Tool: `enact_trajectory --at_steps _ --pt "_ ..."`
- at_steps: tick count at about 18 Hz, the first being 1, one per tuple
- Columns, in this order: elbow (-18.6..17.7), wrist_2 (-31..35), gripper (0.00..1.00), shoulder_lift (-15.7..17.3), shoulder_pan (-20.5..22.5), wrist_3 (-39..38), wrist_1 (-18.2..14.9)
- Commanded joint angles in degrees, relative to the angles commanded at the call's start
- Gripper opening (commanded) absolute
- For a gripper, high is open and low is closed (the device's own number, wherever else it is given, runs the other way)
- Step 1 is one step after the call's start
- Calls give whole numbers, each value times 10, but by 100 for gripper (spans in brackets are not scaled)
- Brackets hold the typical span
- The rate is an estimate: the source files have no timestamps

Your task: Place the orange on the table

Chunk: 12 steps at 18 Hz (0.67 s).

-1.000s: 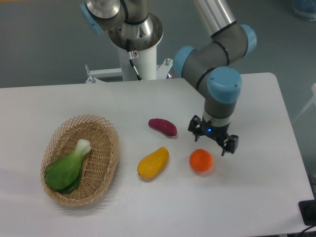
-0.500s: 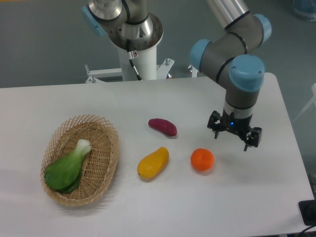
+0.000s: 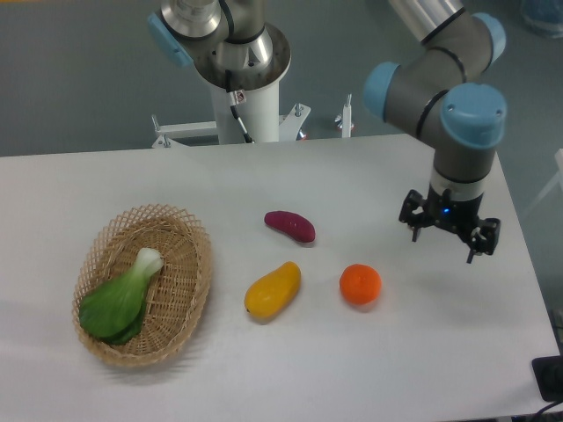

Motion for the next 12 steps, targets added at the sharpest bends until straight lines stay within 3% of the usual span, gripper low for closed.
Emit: enact_trajectory --at_steps 4,6,12 --pt "26 4 100 -10 11 19 -37" --pt "27 4 100 -10 17 58 -39" --pt "22 6 100 -9 16 60 -37"
